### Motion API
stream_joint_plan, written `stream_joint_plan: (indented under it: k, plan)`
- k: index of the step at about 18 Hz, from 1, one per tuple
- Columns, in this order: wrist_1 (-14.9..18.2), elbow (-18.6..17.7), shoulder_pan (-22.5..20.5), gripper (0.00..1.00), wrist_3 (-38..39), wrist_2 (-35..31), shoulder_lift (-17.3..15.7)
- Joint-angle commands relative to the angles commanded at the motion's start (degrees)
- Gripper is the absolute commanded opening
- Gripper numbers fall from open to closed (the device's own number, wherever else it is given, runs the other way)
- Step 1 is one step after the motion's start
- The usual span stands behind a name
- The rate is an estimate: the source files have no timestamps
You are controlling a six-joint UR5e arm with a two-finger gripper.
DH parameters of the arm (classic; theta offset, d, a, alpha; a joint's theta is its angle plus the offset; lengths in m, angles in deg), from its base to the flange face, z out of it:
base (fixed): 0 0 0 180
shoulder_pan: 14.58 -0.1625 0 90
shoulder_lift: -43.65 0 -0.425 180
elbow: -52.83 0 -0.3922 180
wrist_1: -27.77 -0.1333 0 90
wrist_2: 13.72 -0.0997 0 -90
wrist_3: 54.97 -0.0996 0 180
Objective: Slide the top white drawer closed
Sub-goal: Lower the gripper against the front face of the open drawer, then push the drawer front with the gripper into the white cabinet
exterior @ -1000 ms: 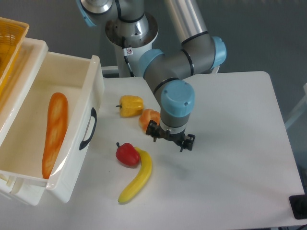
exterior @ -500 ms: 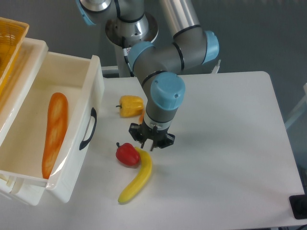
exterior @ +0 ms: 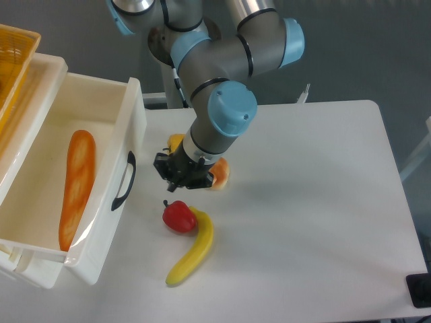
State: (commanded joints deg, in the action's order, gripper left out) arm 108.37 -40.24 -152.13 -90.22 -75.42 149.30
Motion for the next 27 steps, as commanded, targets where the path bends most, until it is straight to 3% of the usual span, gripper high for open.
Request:
stream_joint_plan:
  k: [3, 27]
  plan:
    - [0.09, -0.17, 0.26, 0.0, 0.45, 2.46, -0.27]
    - [2.29, 0.0, 3.69, 0.0, 2.29, 2.99, -2.29]
